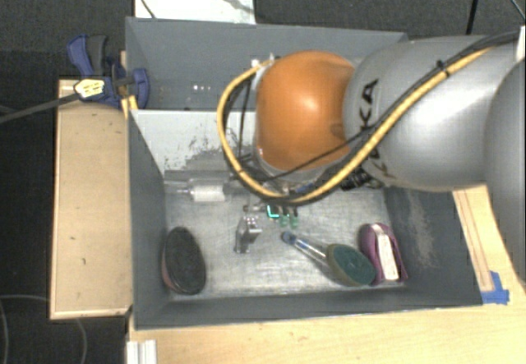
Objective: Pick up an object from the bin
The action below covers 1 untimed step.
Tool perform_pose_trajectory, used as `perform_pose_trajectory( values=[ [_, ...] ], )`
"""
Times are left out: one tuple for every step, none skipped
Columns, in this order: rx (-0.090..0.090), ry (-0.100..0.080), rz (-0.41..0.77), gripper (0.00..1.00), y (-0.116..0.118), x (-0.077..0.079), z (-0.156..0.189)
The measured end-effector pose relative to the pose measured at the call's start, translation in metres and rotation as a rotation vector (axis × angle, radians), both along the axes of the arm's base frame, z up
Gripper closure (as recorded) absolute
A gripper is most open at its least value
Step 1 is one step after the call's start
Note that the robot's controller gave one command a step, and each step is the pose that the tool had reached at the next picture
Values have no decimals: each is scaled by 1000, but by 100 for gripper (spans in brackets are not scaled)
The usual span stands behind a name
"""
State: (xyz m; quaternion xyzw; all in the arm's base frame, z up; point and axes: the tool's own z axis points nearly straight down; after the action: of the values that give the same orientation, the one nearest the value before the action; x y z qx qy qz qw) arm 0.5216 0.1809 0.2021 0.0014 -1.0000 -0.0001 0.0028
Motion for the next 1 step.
perform_pose_trajectory(
  values=[
    [-3,-7,215,0,67,47,-133]
  ],
)
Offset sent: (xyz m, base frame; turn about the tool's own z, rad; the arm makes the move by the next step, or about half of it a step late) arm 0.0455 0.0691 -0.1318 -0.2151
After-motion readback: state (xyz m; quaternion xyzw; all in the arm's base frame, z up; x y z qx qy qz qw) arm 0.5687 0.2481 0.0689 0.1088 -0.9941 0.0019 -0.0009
